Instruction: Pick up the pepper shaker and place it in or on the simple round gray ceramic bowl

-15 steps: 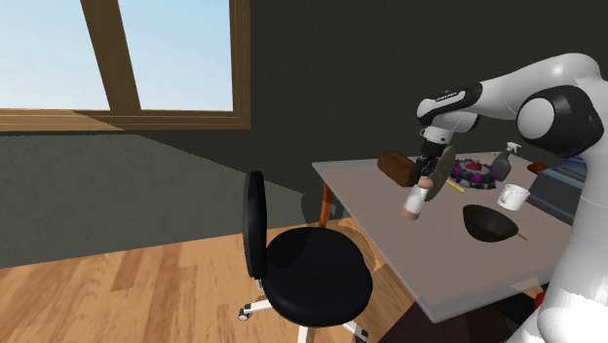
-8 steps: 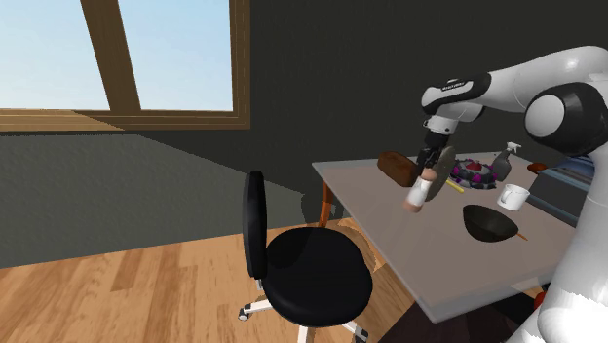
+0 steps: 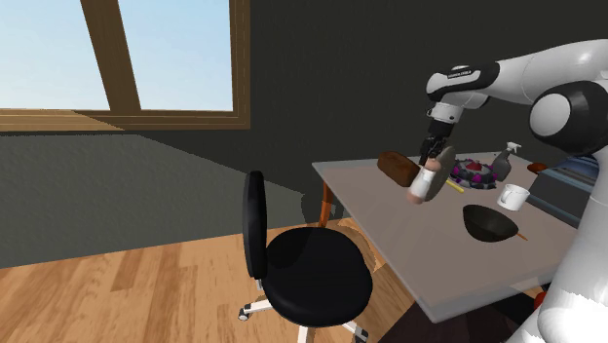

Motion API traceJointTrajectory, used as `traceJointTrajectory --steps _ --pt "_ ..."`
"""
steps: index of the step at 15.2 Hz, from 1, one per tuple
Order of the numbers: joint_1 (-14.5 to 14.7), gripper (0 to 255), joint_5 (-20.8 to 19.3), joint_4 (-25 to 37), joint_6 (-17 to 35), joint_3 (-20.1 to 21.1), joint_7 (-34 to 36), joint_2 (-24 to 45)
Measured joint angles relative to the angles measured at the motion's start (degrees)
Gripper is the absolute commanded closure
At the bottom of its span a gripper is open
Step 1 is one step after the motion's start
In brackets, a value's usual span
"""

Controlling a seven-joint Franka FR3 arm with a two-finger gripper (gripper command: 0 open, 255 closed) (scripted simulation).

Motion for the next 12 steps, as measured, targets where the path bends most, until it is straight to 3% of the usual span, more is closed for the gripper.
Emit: traceJointTrajectory --steps 12 --pt "-1.35 255 -0.76 7.41 -8.3 -0.93 -0.46 -0.87"
